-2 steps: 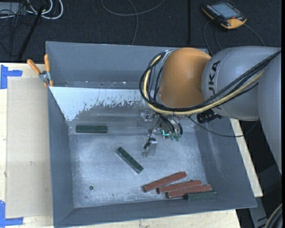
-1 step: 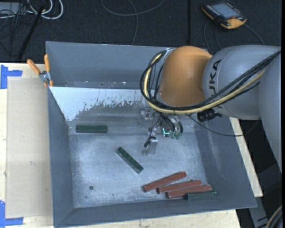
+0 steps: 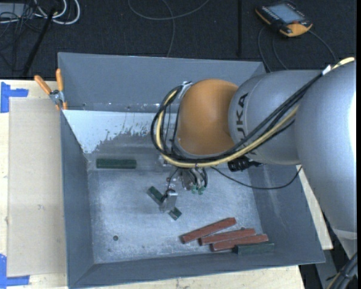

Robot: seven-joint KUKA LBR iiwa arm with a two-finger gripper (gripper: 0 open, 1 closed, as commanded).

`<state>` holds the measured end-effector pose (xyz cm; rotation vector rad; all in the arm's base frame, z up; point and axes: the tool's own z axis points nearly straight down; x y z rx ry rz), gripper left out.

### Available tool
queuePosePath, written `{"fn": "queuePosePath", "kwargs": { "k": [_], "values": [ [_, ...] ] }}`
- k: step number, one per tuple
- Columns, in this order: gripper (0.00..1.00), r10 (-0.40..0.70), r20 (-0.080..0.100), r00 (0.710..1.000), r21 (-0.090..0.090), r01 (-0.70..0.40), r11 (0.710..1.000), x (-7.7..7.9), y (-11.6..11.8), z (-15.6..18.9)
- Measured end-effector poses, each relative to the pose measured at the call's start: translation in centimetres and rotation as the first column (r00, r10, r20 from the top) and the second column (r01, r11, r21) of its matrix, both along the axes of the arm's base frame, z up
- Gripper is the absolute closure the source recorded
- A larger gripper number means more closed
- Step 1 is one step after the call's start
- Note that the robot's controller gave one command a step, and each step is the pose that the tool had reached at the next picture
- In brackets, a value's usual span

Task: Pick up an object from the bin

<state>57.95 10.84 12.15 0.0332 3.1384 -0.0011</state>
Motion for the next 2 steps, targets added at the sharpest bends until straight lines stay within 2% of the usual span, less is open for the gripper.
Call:
{"fn": "queuePosePath", "kwargs": {
  "k": [1, 2],
  "values": [
    [1.00, -0.100, -0.001, 0.995, 0.001, 0.100, 0.995, 3.92, -5.69, -5.15],
    [0.00, -0.101, -0.002, 0.995, 0.001, 0.101, 0.995, 3.91, -5.68, -5.17]
  ]
}}
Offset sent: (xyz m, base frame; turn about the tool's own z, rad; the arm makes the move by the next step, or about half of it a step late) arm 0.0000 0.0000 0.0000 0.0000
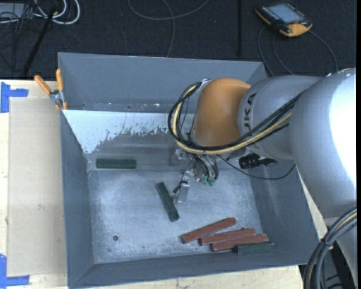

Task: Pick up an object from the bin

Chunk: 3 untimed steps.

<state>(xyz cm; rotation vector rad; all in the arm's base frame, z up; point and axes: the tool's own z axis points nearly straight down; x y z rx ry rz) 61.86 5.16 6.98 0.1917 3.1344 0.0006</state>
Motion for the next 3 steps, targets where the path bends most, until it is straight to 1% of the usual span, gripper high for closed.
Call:
{"fn": "queuePosePath", "kwargs": {
  "k": [1, 2, 3],
  "values": [
    [0.00, 0.000, 0.000, 1.000, 0.000, 0.000, 1.000, 0.0, 0.0, 0.0],
    [0.00, 0.081, -0.001, 0.997, -0.004, -0.081, 0.997, -0.6, 1.9, 0.0],
    [1.00, 0.287, -0.001, 0.958, 0.000, -0.287, 0.958, -7.7, 2.7, 0.0]
  ]
}}
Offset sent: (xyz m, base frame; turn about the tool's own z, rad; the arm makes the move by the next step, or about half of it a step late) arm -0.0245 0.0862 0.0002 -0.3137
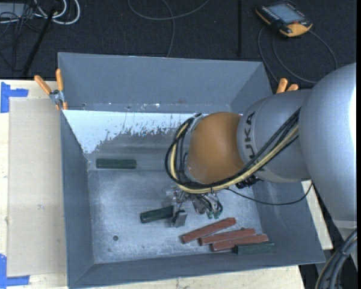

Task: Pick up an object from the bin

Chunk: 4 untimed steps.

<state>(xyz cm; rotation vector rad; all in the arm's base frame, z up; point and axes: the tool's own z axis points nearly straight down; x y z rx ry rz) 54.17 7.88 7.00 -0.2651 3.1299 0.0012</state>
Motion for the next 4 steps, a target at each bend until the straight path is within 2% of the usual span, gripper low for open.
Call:
{"fn": "queuePosePath", "kwargs": {
  "k": [1, 2, 3, 4],
  "values": [
    [1.00, -0.001, 0.000, 1.000, 0.000, 0.001, 1.000, 0.0, 0.0, 0.0],
    [1.00, -0.036, -0.002, 0.999, 0.000, 0.036, 0.999, 2.1, -0.4, 0.8],
    [1.00, -0.072, -0.001, 0.997, -0.001, 0.072, 0.997, 0.1, 0.7, 2.7],
    [1.00, -0.048, 0.001, 0.999, 0.000, 0.048, 0.999, 3.3, 2.8, 14.3]
  ]
}}
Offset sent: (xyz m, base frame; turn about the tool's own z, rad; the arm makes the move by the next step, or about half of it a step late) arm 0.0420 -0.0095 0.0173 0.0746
